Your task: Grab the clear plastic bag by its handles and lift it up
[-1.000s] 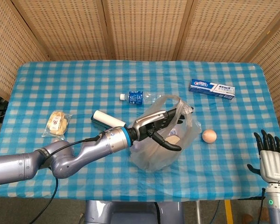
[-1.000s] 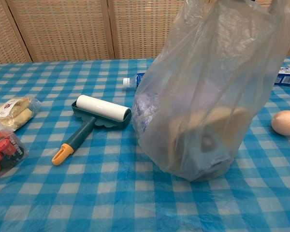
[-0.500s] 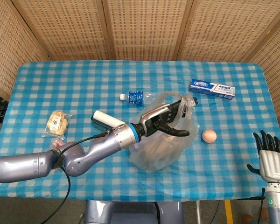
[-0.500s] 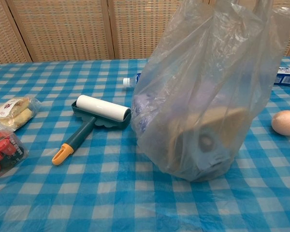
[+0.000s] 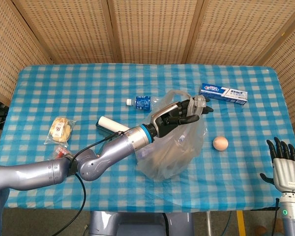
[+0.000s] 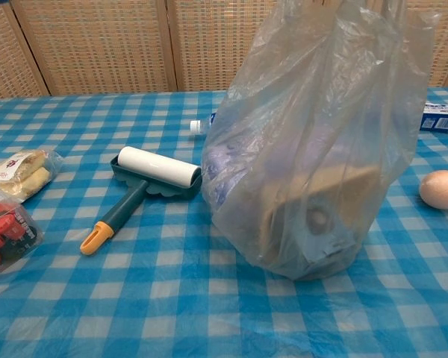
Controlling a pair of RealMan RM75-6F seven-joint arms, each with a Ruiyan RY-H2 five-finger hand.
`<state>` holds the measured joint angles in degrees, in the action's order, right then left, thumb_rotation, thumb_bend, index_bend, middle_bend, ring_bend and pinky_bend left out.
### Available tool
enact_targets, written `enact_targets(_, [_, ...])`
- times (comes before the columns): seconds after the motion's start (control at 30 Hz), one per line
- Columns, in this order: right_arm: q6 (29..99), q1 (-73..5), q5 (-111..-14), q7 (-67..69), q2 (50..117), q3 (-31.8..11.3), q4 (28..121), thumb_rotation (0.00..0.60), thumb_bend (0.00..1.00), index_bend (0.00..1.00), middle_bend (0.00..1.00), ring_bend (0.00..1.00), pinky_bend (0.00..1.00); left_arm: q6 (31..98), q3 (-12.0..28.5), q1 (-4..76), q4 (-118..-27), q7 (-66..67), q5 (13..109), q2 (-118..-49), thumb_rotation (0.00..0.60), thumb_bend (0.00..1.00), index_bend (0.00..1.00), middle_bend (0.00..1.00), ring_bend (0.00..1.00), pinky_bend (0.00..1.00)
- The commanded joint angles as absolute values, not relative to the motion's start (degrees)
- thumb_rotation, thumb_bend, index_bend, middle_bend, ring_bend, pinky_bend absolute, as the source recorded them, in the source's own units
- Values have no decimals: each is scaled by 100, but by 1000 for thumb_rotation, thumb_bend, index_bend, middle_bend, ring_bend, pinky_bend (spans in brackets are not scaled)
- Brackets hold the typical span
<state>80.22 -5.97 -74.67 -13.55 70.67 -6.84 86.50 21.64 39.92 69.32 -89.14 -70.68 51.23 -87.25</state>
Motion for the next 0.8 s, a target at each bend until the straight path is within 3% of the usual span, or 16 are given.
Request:
enact_targets(0.03, [8019,-599,-7464,-1354,7065,-684,8646,600,0,53,0,0,0,2194,4021,6910,-8858,-6965,5015,-8797,436,0,394,481,343,31])
enact_targets(0.2, [8009,-605,-7453,-1351,7068,-686,8641,600,0,53,0,0,0,2291,4018,6892,-8816,-6775,4831,-8832,436,0,578,636,507,215])
enact_targets(0.4, [7997,-612,-7450,-1362,7071,-680,8640,600,0,54,0,0,0,2545,3970,6854,-8783,-6436,4502,-8786,438,0,743,761,660,539])
enact_targets(0.47, [8000,-613,-7452,-1380,7076,-675,8643,600,0,54,0,0,0,2561,4004,6812,-8839,-6379,4364,-8723,477,0,782,791,708,699])
enact_targets(0.53, [8004,-613,-7453,-1393,7079,-670,8647,600,0,53,0,0,0,2476,4038,6787,-8887,-6321,4239,-8645,514,0,799,804,733,783])
enact_targets(0.7, [7996,-620,-7448,-1422,7093,-664,8643,600,0,54,0,0,0,2220,4144,6730,-8973,-6239,4026,-8491,523,0,847,834,779,891])
enact_targets(0.8, [7999,-620,-7444,-1426,7094,-664,8644,600,0,55,0,0,0,2258,4171,6707,-8986,-6132,3915,-8445,563,0,950,906,864,988])
